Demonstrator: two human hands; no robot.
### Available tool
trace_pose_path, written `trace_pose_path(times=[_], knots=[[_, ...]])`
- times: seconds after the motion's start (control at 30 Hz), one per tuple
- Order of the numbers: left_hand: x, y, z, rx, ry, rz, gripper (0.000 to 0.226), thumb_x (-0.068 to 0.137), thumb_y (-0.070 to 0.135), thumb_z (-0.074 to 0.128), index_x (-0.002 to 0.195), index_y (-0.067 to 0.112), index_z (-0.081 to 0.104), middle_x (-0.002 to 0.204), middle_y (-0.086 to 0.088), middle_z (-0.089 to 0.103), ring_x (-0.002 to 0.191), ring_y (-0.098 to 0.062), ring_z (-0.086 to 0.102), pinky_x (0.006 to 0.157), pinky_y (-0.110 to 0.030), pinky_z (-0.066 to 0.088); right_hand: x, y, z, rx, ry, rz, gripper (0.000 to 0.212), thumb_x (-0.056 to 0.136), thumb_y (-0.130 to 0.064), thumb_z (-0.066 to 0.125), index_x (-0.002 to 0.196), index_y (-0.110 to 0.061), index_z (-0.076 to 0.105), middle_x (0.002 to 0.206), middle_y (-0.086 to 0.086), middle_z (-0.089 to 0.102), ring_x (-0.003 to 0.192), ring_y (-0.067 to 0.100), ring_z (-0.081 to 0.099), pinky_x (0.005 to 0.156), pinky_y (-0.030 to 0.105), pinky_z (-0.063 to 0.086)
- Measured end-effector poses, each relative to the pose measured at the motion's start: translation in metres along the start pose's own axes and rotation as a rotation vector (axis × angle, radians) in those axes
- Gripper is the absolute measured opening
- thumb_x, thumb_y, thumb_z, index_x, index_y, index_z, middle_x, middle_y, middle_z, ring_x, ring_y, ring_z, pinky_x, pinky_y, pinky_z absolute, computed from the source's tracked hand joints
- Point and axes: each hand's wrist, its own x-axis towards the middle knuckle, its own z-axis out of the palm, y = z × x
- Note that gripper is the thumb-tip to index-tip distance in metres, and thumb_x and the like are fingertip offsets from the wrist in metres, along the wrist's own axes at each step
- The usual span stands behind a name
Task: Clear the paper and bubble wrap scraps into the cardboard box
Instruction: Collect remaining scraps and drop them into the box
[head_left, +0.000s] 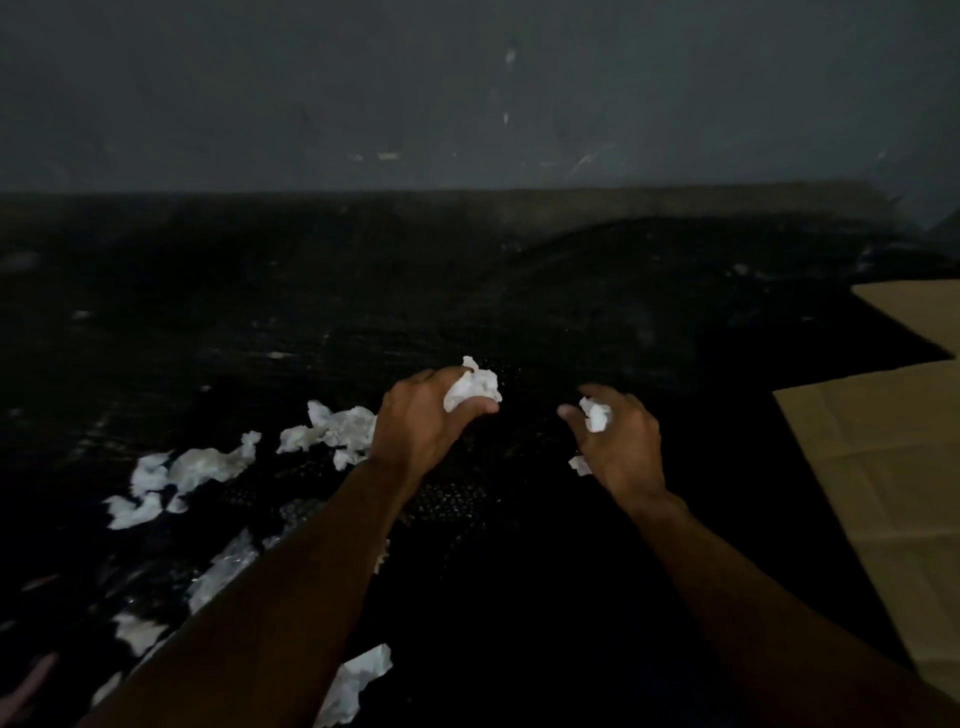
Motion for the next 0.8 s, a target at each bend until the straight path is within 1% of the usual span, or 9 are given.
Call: trace_pose_path(times=[0.07,0.17,0.23,0.27,0.4,0.5,0.6,0.7,0.8], knots=[[-0.001,0.021,-0.027,-0.014,0.072,0.005,0.039,0.078,0.063,0.061,0.100,0.032,0.070,0.095,0.009,0.072,0.092,-0.009,0.064,0.081,-0.029,0.048,0.000,-0.018,-0.015,0.088,0.015,-0.062,0.044,0.079,-0.041,0.075,0.118,-0.023,0.066,0.113,0.006,0.063,0.104,0.018,0.060,0.086,0.025,0.047],[-0.011,0.050,-0.062,-0.046,0.174,0.049,0.027,0.078,0.054,0.068,0.094,0.033,0.071,0.091,0.013,0.072,0.088,-0.001,0.064,0.080,-0.022,0.047,-0.001,-0.045,-0.038,0.165,0.032,-0.171,0.045,0.078,-0.039,0.077,0.117,-0.020,0.067,0.110,0.004,0.065,0.100,0.013,0.059,0.084,0.017,0.040],[-0.021,0.064,-0.080,-0.068,0.243,0.075,0.031,0.076,0.051,0.073,0.100,0.031,0.072,0.096,0.010,0.073,0.089,0.004,0.061,0.081,-0.012,0.044,-0.003,-0.062,-0.054,0.192,0.060,-0.242,0.044,0.077,-0.038,0.077,0.116,-0.020,0.068,0.109,0.005,0.065,0.101,0.014,0.060,0.084,0.016,0.039],[-0.026,0.070,-0.087,-0.073,0.271,0.081,0.036,0.075,0.050,0.074,0.103,0.028,0.072,0.099,0.008,0.073,0.091,0.003,0.062,0.082,-0.010,0.043,-0.006,-0.069,-0.062,0.201,0.065,-0.264,0.043,0.077,-0.037,0.077,0.116,-0.020,0.068,0.109,0.005,0.065,0.101,0.015,0.060,0.084,0.016,0.039],[-0.048,0.096,-0.102,-0.077,0.314,0.094,0.052,0.072,0.054,0.074,0.113,0.022,0.069,0.104,0.001,0.073,0.097,-0.011,0.066,0.090,-0.028,0.050,-0.025,-0.084,-0.102,0.249,0.128,-0.319,0.043,0.078,-0.036,0.077,0.116,-0.019,0.067,0.110,0.006,0.065,0.102,0.016,0.060,0.086,0.019,0.041],[-0.061,0.117,-0.108,-0.083,0.303,0.124,0.059,0.070,0.060,0.072,0.118,0.025,0.067,0.107,0.003,0.072,0.100,-0.010,0.065,0.092,-0.028,0.048,-0.046,-0.088,-0.136,0.248,0.175,-0.322,0.046,0.079,-0.037,0.077,0.119,-0.019,0.066,0.114,0.006,0.064,0.105,0.018,0.059,0.089,0.024,0.045],[-0.075,0.139,-0.108,-0.125,0.289,0.196,0.059,0.070,0.059,0.073,0.119,0.026,0.067,0.109,0.005,0.072,0.102,-0.008,0.064,0.094,-0.027,0.047,-0.074,-0.082,-0.172,0.228,0.247,-0.299,0.048,0.080,-0.037,0.075,0.122,-0.018,0.064,0.119,0.007,0.063,0.108,0.019,0.058,0.092,0.024,0.042],[-0.090,0.169,-0.101,-0.158,0.254,0.279,0.068,0.068,0.071,0.064,0.119,0.026,0.066,0.105,0.004,0.072,0.099,-0.009,0.065,0.092,-0.032,0.049,-0.108,-0.067,-0.210,0.177,0.299,-0.286,0.048,0.082,-0.042,0.071,0.125,-0.021,0.061,0.122,0.005,0.062,0.111,0.019,0.058,0.099,0.032,0.045],[-0.107,0.201,-0.084,-0.231,0.249,0.336,0.076,0.064,0.076,0.055,0.119,0.025,0.067,0.105,0.003,0.072,0.098,-0.010,0.065,0.091,-0.032,0.050,-0.141,-0.047,-0.248,0.152,0.352,-0.242,0.047,0.083,-0.041,0.071,0.125,-0.020,0.061,0.124,0.002,0.062,0.112,0.017,0.057,0.094,0.026,0.043]])
